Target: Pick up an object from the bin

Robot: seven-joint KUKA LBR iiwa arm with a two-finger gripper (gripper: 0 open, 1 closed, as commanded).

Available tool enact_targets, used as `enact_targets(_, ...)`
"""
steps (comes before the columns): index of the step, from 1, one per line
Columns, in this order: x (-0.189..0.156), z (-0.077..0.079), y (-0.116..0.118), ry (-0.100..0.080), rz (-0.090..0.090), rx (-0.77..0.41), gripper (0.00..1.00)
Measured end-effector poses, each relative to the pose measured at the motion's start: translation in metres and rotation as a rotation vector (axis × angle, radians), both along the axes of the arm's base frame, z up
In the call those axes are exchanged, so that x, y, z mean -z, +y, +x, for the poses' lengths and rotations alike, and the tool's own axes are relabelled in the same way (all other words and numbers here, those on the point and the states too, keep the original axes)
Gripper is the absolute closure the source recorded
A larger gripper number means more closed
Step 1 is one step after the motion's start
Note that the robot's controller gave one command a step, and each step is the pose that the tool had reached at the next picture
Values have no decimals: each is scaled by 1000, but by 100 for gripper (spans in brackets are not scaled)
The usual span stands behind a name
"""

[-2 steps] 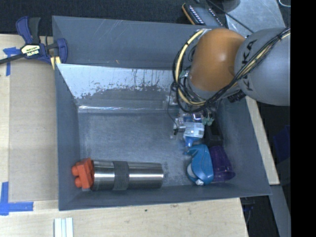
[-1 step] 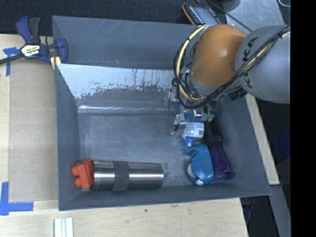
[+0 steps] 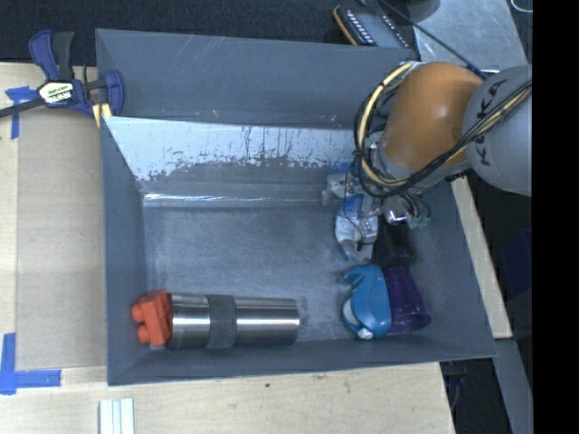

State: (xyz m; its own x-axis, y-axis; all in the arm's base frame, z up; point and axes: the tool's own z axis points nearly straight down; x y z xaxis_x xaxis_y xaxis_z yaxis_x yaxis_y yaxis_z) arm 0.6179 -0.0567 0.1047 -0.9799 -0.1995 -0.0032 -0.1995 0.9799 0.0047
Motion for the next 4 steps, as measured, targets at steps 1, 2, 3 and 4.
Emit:
enact_targets(1,17,-10,-2,-2,-3,166,0)
enact_targets(2,31,4,-30,-11,5,-173,0)
enact_targets(3,31,4,-30,-12,13,51,0)
enact_targets(4,29,-3,-42,-21,30,-61,0)
